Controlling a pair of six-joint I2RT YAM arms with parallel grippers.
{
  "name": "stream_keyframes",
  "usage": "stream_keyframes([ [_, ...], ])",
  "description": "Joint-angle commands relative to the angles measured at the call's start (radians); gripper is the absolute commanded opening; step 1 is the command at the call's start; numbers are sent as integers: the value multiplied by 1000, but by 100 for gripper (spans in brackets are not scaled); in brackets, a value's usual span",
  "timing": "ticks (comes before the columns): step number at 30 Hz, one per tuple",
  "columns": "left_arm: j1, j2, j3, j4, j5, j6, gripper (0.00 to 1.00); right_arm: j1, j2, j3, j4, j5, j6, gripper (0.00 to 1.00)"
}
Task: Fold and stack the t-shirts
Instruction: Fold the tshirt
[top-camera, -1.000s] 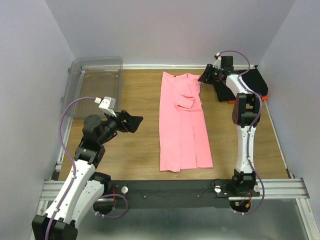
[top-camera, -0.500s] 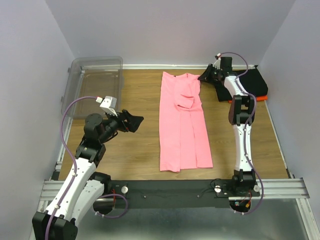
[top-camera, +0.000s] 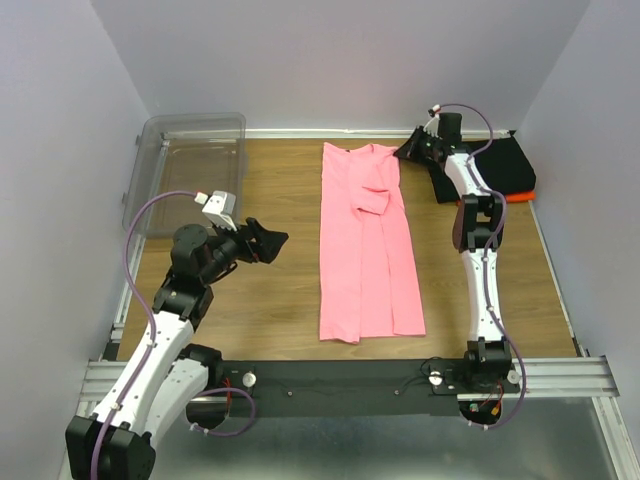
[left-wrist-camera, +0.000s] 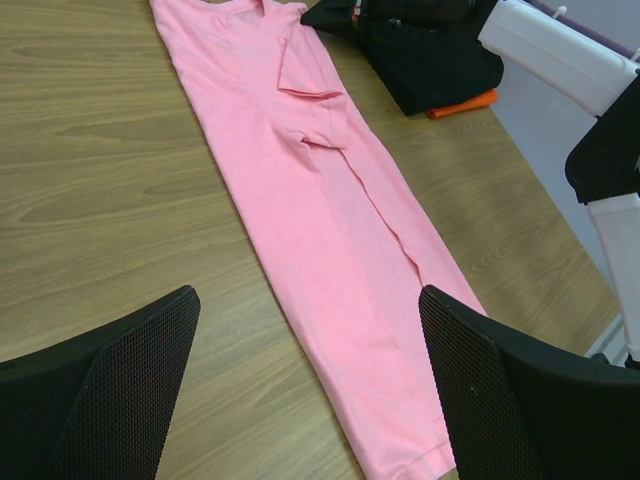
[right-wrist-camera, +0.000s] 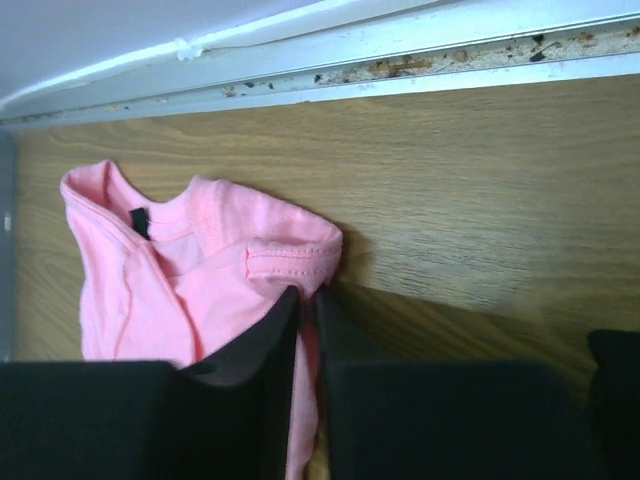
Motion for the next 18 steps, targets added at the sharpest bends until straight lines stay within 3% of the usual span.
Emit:
stream_keyframes([
  [1,4,17,-11,38,31,-10,98,-2,58,37,49,-11,9,27],
  [7,4,52,-12,73,36,-14,98,-2,41,60,81,-2,-24,44],
  [10,2,76,-2,73,48,-14,98,-2,-55,21,75,25,-111,64],
  [14,-33,69,9,62,64,-10,98,-1,-284,-177,66,33,-329,83],
  [16,-76,41,32,58,62,16,98,-1,-403,-286,54,0,-406,98],
  [18,-145,21,61,56,9,73,98,-1,-595,-480,43,-103,-551,100],
])
